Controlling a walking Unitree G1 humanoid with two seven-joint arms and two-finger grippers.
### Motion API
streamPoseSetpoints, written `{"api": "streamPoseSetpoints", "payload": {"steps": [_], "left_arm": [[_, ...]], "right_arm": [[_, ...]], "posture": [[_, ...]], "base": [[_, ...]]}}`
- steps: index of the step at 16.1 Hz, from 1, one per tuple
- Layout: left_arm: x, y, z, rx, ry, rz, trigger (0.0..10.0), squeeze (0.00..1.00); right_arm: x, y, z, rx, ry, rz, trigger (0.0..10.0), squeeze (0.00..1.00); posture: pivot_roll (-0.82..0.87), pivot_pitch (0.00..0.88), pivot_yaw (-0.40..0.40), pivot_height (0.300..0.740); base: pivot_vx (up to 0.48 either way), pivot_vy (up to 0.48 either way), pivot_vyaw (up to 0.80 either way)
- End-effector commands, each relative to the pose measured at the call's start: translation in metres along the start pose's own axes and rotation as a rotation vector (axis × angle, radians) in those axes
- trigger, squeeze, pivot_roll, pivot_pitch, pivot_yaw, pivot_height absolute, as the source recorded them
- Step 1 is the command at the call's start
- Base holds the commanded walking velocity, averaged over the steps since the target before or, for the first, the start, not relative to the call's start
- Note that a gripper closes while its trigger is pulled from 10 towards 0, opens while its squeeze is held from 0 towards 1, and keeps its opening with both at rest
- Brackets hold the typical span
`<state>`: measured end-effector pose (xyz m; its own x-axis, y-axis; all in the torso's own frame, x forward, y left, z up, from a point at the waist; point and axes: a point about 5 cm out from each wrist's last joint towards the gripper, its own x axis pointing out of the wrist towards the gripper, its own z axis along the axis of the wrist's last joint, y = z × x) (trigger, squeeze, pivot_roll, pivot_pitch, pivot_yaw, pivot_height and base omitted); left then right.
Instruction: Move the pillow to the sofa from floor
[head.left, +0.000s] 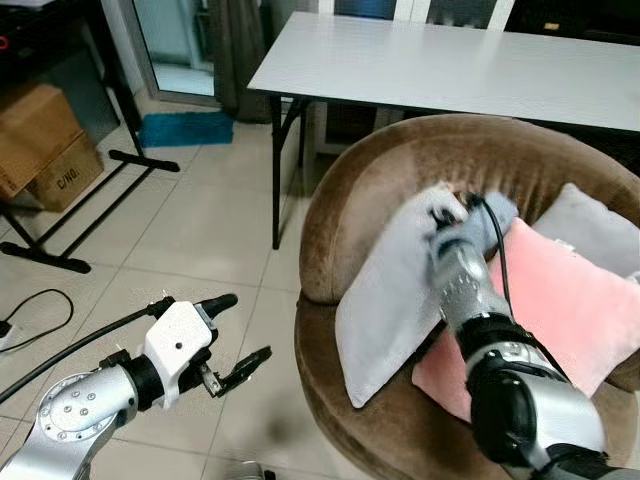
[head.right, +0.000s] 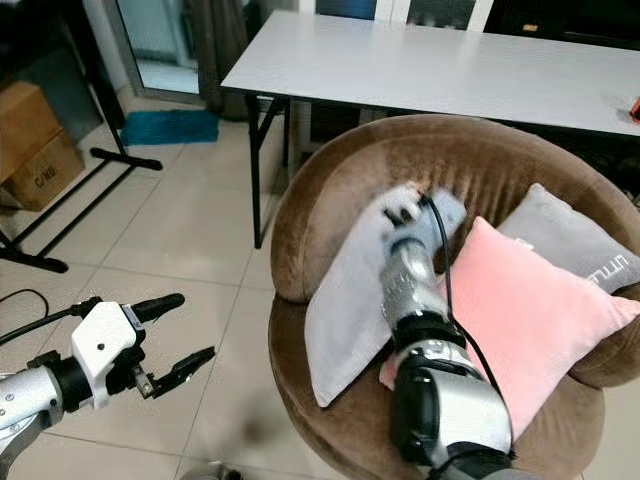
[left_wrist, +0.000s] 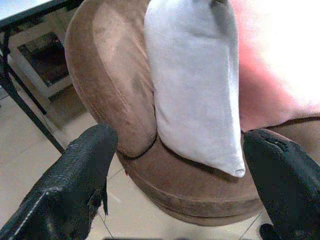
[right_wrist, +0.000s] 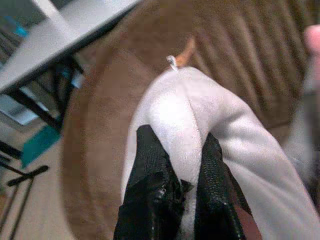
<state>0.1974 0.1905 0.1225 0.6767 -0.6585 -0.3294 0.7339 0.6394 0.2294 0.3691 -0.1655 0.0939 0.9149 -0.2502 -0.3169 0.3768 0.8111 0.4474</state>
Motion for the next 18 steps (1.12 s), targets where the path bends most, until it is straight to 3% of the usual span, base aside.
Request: {"api": "streamPoseSetpoints", "payload": {"steps": [1, 2, 3, 4, 6, 8, 10, 11, 12, 13, 15, 17, 18], "left_arm": [[0.003, -0.003, 0.007, 0.005, -0.026, -0.037, 10.0, 0.00], [0.003, -0.003, 0.007, 0.003, -0.028, -0.045, 10.0, 0.00], [0.004, -0.005, 0.008, -0.003, -0.033, -0.068, 10.0, 0.00], [0.004, -0.005, 0.009, -0.006, -0.035, -0.079, 10.0, 0.00], [0.003, -0.007, 0.010, -0.011, -0.038, -0.091, 10.0, 0.00], [0.002, -0.009, 0.011, -0.019, -0.045, -0.097, 10.0, 0.00], [0.000, -0.010, 0.013, -0.027, -0.059, -0.098, 10.0, 0.00], [-0.003, -0.009, 0.015, -0.040, -0.069, -0.089, 10.0, 0.00], [-0.009, -0.008, 0.017, -0.069, -0.078, -0.060, 10.0, 0.00], [-0.016, -0.003, 0.017, -0.134, -0.101, 0.011, 10.0, 0.00], [-0.022, 0.008, 0.018, -0.179, -0.148, 0.135, 10.0, 0.00], [-0.016, 0.034, 0.024, -0.153, -0.195, 0.403, 10.0, 0.00], [-0.011, 0.041, 0.027, -0.157, -0.215, 0.466, 10.0, 0.00]], "right_arm": [[-0.002, -0.017, -0.017, -0.052, 0.066, -0.067, 10.0, 0.00], [-0.003, -0.023, -0.022, -0.071, 0.079, -0.087, 10.0, 0.00], [-0.003, -0.032, -0.023, -0.085, 0.066, -0.119, 10.0, 0.85], [-0.002, -0.031, -0.018, -0.050, 0.034, -0.063, 10.0, 1.00], [0.000, -0.027, -0.004, -0.018, -0.043, 0.082, 10.0, 1.00], [-0.002, -0.047, 0.017, -0.063, -0.186, 0.032, 10.0, 1.00], [-0.005, -0.056, 0.025, -0.045, -0.232, 0.037, 10.0, 1.00], [-0.011, -0.063, 0.034, -0.061, -0.292, 0.038, 10.0, 0.00], [-0.023, -0.065, 0.047, -0.137, -0.406, 0.065, 10.0, 0.00], [-0.035, -0.065, 0.051, -0.161, -0.399, 0.127, 10.0, 0.00], [-0.060, -0.062, 0.050, -0.226, -0.376, 0.221, 10.0, 0.00], [-0.099, -0.052, 0.025, -0.301, -0.274, 0.289, 10.0, 0.00], [-0.110, -0.048, 0.013, -0.317, -0.238, 0.309, 10.0, 0.00]], "posture": [[0.09, 0.020, -0.008, 0.740], [0.09, 0.019, -0.008, 0.740], [0.09, 0.016, -0.007, 0.740], [0.09, 0.014, -0.006, 0.740], [0.09, 0.006, -0.007, 0.740], [0.08, 0.000, -0.011, 0.740], [0.07, 0.000, -0.005, 0.740], [0.06, 0.000, 0.003, 0.740], [0.05, 0.000, 0.006, 0.740], [0.04, 0.000, 0.007, 0.740], [0.04, 0.000, -0.001, 0.740], [0.02, 0.000, -0.006, 0.740], [0.02, 0.000, -0.004, 0.740]], "base": [[0.000, 0.000, 0.00], [0.000, 0.000, 0.00], [0.000, 0.000, 0.00], [0.000, 0.000, 0.00], [0.000, 0.000, 0.00], [0.000, 0.000, 0.00], [0.000, 0.000, 0.00], [0.000, 0.000, 0.00], [0.000, 0.000, 0.00], [0.000, 0.000, 0.00], [0.000, 0.000, 0.00], [0.000, 0.000, 0.00], [0.000, 0.000, 0.00]]}}
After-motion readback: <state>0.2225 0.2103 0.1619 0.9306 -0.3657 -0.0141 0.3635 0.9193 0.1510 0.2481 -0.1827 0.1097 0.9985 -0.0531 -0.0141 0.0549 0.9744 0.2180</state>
